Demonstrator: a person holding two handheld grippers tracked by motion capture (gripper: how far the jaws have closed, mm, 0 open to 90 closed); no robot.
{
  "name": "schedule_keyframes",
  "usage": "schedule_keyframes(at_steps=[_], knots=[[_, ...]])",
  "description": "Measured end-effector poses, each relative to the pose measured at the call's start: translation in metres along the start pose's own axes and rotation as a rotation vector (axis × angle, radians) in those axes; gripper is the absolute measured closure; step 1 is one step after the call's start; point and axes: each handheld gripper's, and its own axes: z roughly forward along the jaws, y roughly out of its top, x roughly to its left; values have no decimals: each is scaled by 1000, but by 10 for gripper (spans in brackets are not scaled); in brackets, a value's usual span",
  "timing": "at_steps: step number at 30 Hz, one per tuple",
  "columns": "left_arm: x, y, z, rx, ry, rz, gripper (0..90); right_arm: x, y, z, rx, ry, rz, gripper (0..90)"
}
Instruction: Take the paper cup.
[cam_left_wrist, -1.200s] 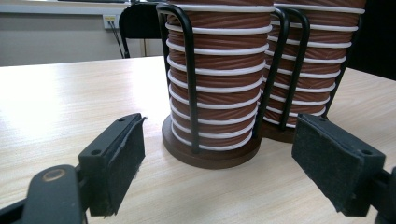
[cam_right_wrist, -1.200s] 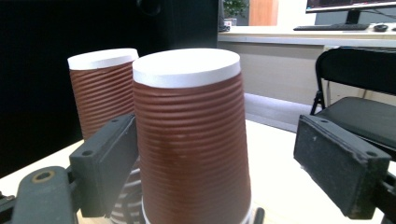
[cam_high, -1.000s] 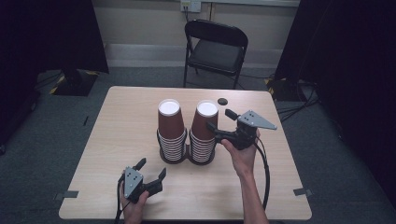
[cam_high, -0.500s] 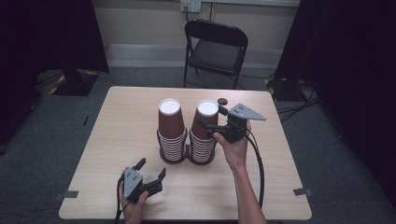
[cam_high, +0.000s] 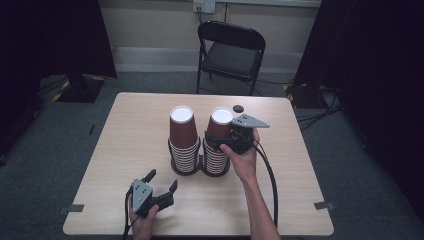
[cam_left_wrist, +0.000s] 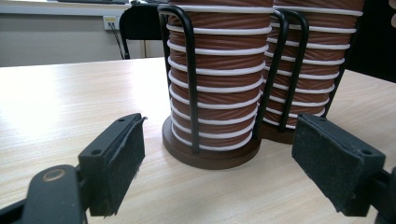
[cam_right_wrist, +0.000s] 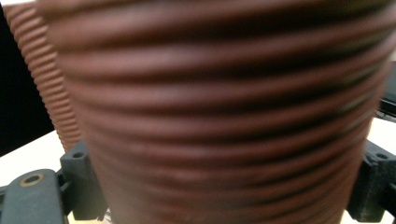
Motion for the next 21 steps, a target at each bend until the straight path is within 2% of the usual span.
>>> schedule_keyframes(at_steps=[3, 5, 7, 15, 21], knots=[[0, 0, 0, 0, 1, 0, 170, 0, -2, 0, -6, -2, -1, 95], [0, 0, 0, -1, 2, 1, 170, 1, -3, 2, 10, -11, -8, 90], [0, 0, 0, -2, 2, 0, 170, 1, -5, 2, 7, -12, 4, 88], [0, 0, 0, -2, 4, 0, 170, 3, -7, 5, 33, -36, -22, 91], [-1, 0, 1, 6, -12, 13, 164, 4, -6, 5, 26, -39, -28, 99]])
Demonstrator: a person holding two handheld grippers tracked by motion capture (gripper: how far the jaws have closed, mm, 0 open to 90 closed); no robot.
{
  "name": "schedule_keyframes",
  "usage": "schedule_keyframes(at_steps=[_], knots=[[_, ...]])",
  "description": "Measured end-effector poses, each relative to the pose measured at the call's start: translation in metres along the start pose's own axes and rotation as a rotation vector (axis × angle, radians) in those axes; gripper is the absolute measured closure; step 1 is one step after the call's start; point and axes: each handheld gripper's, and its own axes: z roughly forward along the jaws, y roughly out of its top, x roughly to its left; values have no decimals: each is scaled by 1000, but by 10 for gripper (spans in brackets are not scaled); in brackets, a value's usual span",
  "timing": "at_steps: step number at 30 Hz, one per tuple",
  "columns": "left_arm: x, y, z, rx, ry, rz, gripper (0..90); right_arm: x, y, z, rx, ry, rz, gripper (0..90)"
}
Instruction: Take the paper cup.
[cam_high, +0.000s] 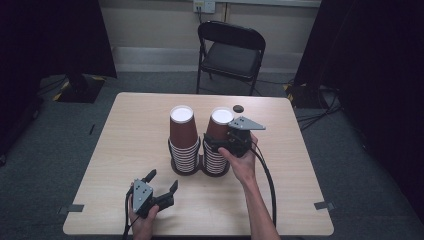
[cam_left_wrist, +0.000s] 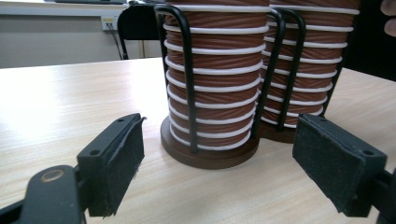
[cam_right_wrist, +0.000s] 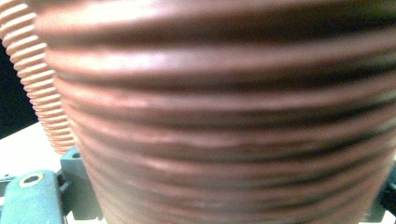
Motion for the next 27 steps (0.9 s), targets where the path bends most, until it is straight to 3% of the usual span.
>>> schedule_keyframes(at_steps=[8, 19, 27], knots=[[0, 0, 0, 0, 3, -5, 161, 0, 2, 0, 11, -5, -8, 100], [-1, 0, 0, 3, 12, 6, 167, 0, 13, -8, -28, 7, 1, 107], [0, 1, 1, 17, -29, 25, 181, 4, 21, -12, -49, 6, 7, 105]])
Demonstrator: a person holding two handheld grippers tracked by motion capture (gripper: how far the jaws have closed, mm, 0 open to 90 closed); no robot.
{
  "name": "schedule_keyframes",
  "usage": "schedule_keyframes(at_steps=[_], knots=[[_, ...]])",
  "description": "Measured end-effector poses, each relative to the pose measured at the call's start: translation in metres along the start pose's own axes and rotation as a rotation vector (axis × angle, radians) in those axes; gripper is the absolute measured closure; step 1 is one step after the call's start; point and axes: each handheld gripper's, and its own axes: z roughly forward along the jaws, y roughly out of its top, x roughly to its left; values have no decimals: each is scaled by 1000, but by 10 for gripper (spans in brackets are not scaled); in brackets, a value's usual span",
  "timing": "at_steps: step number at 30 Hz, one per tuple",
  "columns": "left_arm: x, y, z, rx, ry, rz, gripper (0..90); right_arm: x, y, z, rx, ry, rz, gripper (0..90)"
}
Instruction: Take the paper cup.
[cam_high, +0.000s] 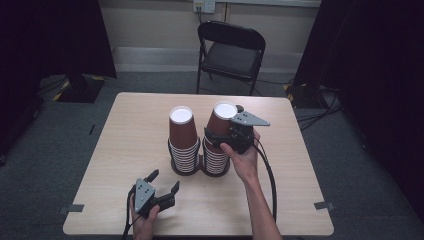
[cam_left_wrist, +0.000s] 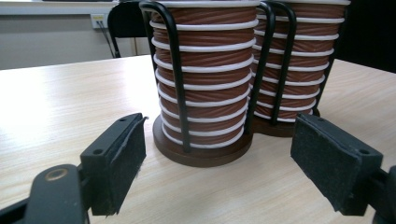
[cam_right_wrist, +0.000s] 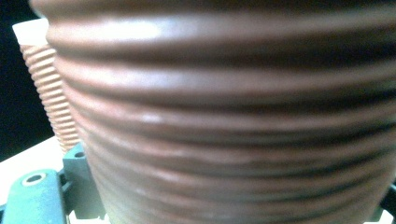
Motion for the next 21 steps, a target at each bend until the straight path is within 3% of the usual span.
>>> schedule_keyframes(at_steps=[13, 21], knots=[[1, 0, 1, 11, -37, 1, 188, -2, 13, -5, -21, -5, 0, 109], [-1, 1, 2, 15, -38, 15, 180, -2, 16, -8, -53, 3, 13, 110]])
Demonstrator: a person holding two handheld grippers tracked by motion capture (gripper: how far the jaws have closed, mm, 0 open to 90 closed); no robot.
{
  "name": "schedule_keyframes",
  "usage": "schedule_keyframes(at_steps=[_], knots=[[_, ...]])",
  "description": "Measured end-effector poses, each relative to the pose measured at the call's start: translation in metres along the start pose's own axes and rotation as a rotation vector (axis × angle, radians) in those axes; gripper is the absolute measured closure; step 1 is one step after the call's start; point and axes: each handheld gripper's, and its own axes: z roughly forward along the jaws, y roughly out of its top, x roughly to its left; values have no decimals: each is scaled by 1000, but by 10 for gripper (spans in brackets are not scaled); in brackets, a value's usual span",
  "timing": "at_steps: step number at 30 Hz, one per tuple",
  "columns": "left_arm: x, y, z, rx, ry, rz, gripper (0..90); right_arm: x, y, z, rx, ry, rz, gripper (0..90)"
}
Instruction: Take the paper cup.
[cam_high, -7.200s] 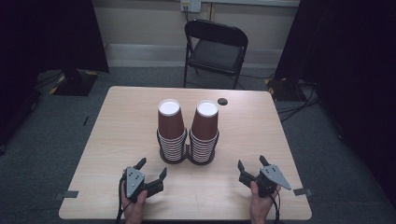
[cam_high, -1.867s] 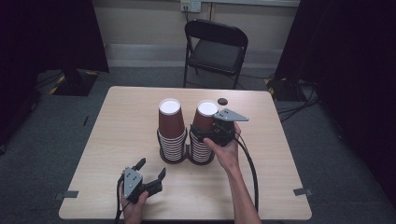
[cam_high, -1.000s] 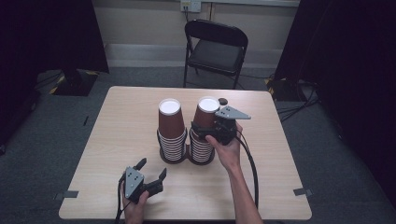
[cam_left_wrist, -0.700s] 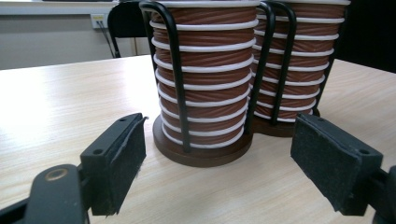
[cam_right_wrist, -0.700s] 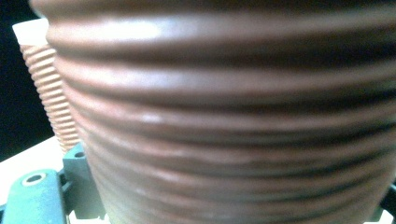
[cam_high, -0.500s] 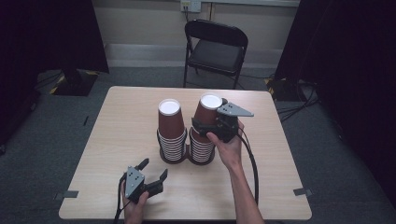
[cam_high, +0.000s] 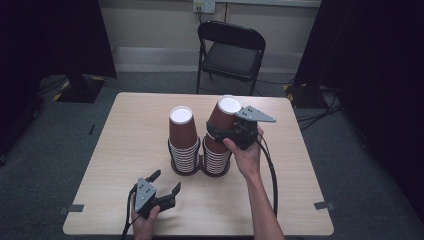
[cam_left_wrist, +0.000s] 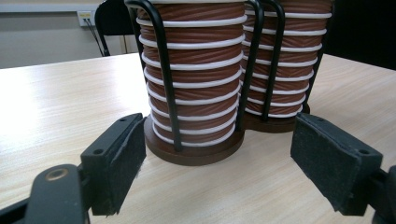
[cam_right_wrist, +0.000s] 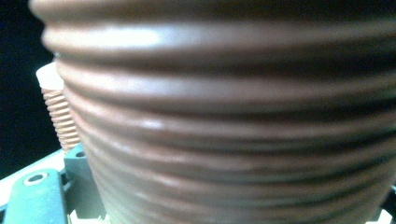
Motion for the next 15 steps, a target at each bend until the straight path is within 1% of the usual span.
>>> schedule_keyframes(at_steps=[3, 5, 6, 7, 8, 10, 13, 14, 15], knots=[[0, 0, 0, 0, 2, 2, 180, 0, 1, -1, -7, -7, 3, 112], [0, 0, 0, 0, -2, 2, 180, 0, 2, -1, -10, -2, 14, 112], [0, 0, 0, -2, -1, 1, 181, 0, 3, -2, -7, -3, 13, 113], [1, 0, -1, -4, 3, 2, 183, 0, 4, -1, -8, 3, 21, 113], [1, 0, -1, -9, 2, -3, 189, 0, 5, -2, -8, 6, 26, 113], [1, -1, -2, -14, 6, -3, 192, 1, 8, -2, -13, 11, 25, 114], [1, -1, -1, -14, -1, -8, 192, 1, 11, -3, -14, 14, 22, 115], [1, 0, -1, -10, -4, -2, 192, 2, 13, -6, -35, 15, 22, 117], [1, 0, -1, -9, -4, 0, 192, 2, 13, -7, -44, 20, 29, 118]])
